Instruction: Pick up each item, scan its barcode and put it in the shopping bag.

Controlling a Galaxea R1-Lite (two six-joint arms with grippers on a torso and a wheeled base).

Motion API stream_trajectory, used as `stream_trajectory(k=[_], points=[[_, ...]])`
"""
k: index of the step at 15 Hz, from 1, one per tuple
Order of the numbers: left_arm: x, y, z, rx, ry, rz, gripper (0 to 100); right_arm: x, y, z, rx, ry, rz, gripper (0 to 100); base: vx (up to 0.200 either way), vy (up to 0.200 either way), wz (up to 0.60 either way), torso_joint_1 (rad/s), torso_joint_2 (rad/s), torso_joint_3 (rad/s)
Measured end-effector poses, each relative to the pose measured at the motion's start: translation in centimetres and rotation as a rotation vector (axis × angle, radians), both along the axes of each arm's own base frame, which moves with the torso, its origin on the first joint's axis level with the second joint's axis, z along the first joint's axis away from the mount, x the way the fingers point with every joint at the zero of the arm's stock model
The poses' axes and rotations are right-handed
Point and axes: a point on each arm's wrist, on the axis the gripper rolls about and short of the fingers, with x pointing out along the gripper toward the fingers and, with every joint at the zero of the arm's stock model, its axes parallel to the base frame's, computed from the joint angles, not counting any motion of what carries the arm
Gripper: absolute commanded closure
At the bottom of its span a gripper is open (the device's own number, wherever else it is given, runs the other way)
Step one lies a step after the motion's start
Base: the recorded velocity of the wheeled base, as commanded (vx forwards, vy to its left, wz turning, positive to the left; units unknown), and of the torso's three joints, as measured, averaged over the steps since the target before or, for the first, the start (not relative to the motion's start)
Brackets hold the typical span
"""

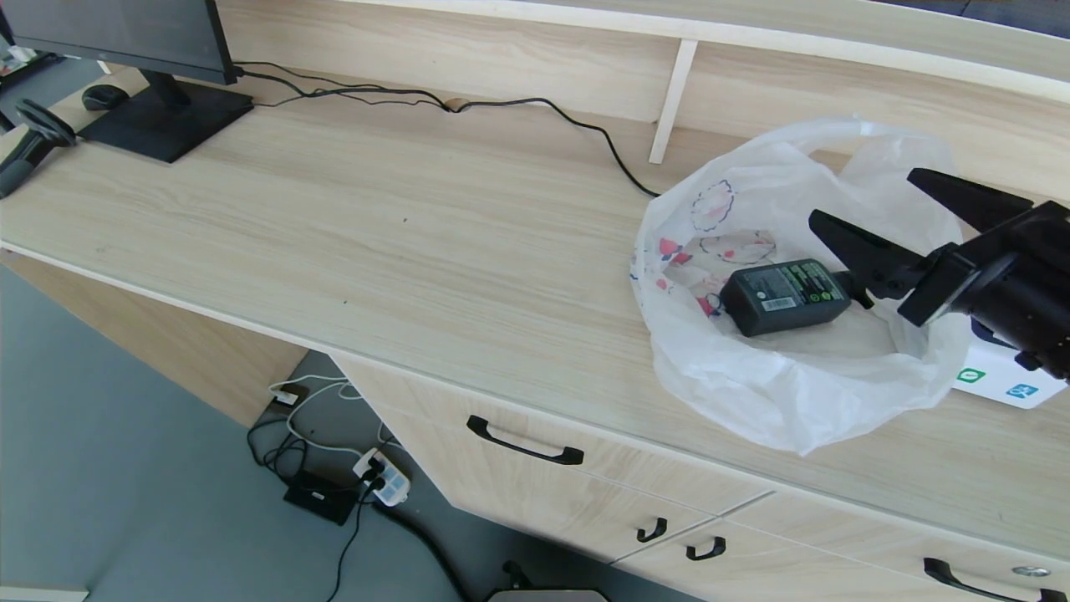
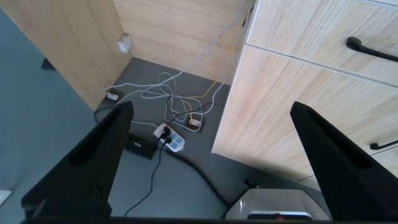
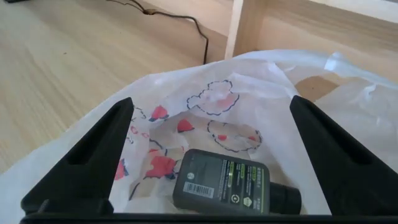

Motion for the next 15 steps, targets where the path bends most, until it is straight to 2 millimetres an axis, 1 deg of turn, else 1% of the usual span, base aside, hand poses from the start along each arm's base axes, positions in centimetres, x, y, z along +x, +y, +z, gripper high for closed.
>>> stream_trajectory(k=[2,4,6,8,15], points=[[0.0,0.0,0.0,0.0,0.0,0.0,0,-2.0,-0.5,-0.1,-0.004,-0.006,0.01,0,0.0,0.0,0.0,0.0,0.0,0.0],[0.0,0.0,0.0,0.0,0.0,0.0,0,-3.5,-0.9,-0.6,-0.01,0.008,0.022,0,0.0,0.0,0.0,0.0,0.0,0.0],[0.0,0.0,0.0,0.0,0.0,0.0,0,-4.5,-1.2,-0.9,-0.01,0.006,0.028,0,0.0,0.0,-0.6,0.0,0.0,0.002],[0.0,0.0,0.0,0.0,0.0,0.0,0,-5.1,-1.3,-1.5,-0.02,0.018,0.056,0,0.0,0.0,-0.6,0.0,0.0,0.0],[0.0,0.0,0.0,-0.001,0.0,0.0,0,-5.6,-1.5,-1.5,-0.017,0.009,0.053,0,0.0,0.0,-0.6,0.003,0.0,0.004]])
